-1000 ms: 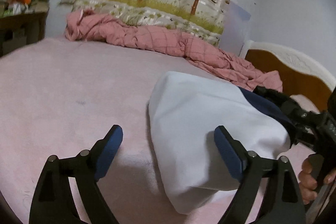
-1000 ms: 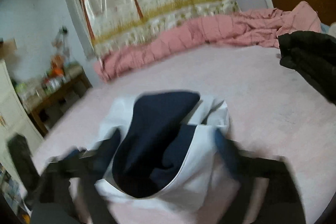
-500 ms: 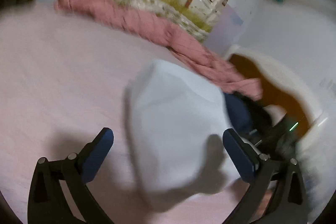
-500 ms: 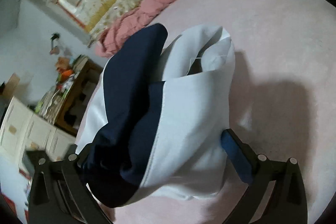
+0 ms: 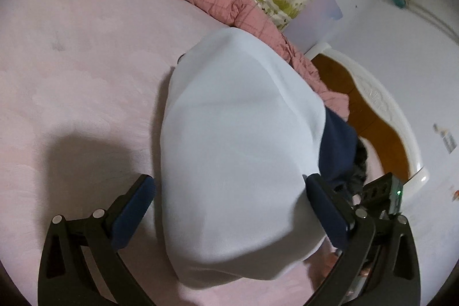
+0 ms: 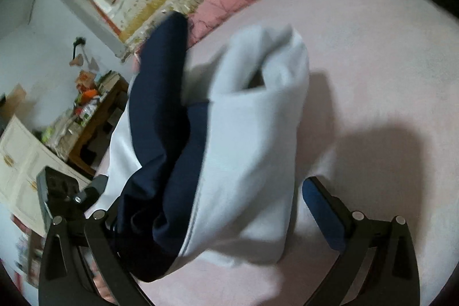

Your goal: Fold large clothes

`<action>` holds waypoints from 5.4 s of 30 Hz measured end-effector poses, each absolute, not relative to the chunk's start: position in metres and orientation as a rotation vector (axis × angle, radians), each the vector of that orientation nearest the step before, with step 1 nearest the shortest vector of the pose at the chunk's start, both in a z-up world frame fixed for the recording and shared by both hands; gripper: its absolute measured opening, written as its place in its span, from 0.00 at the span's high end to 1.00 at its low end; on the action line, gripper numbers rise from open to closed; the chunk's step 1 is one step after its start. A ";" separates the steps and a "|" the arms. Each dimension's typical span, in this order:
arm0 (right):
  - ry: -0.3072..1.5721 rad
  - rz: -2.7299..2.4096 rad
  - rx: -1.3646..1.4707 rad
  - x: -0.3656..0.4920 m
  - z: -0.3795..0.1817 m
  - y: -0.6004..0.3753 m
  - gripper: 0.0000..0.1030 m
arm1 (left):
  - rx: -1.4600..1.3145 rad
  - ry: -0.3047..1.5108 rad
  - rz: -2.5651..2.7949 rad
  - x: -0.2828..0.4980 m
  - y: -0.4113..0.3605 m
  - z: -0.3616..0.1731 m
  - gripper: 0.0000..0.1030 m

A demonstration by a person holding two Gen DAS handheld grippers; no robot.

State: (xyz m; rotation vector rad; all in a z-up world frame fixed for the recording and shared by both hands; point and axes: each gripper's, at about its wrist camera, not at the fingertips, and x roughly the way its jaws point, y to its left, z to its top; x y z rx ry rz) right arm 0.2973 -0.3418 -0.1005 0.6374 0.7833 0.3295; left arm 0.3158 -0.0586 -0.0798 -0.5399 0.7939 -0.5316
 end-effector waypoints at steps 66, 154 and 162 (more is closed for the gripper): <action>0.350 -0.181 0.665 0.235 0.084 -0.765 0.28 | -0.238 0.779 -0.985 0.427 -0.556 0.071 0.28; 0.200 -0.597 -0.014 0.144 -0.016 -0.524 0.00 | 0.050 0.048 -0.547 0.253 -0.347 -0.032 0.00; 0.213 -0.593 -0.008 0.145 -0.019 -0.527 0.00 | 0.056 0.060 -0.551 0.254 -0.349 -0.032 0.00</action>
